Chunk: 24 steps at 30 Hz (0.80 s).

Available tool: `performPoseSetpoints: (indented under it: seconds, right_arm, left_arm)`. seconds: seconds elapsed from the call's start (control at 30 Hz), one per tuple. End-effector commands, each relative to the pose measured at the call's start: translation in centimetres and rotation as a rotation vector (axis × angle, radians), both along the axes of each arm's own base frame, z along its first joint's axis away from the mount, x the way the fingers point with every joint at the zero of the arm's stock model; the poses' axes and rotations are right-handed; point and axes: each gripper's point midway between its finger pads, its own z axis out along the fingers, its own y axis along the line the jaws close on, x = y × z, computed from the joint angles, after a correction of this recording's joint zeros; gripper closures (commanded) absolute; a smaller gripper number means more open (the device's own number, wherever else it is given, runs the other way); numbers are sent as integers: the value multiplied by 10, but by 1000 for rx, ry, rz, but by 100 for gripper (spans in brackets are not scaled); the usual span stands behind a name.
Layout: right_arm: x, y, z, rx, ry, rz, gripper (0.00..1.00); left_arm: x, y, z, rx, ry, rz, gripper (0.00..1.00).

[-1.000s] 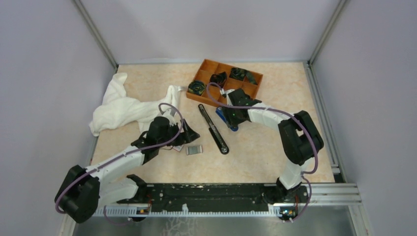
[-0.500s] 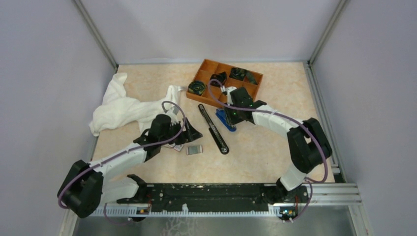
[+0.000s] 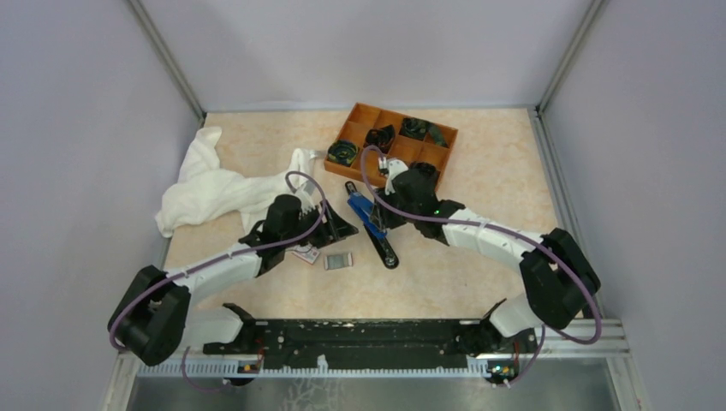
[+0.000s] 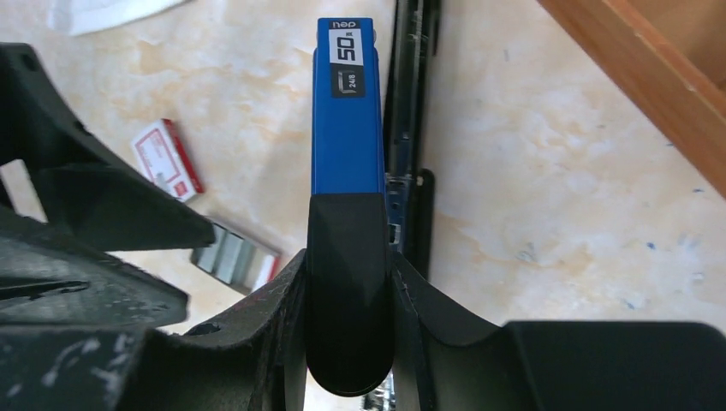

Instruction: Load the staples into the stapler

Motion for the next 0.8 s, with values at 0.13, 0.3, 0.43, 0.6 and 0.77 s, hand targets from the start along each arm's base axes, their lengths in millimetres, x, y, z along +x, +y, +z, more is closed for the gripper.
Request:
performPoseSetpoints:
  seconds: [0.13,0.3,0.43,0.6,0.77]
  right_arm:
    - [5,44,86,323,-223,-76,100]
    - [-4,51,97,396,-254,-105,100]
    - [-10,54,104,443,-281,-123,100]
    - [-16,61,110,480,-295,-110,100]
    - [-24,68,113,505,-303,-84,100]
  left_arm:
    - [10,-7,20,-106,9,57,42]
    - [10,-5,18,-128,28,88,45]
    - [11,-4,14,-123,50,104,49]
    - [11,-5,12,-138,65,107,52]
    - [13,-8,15,-154,60,106,54]
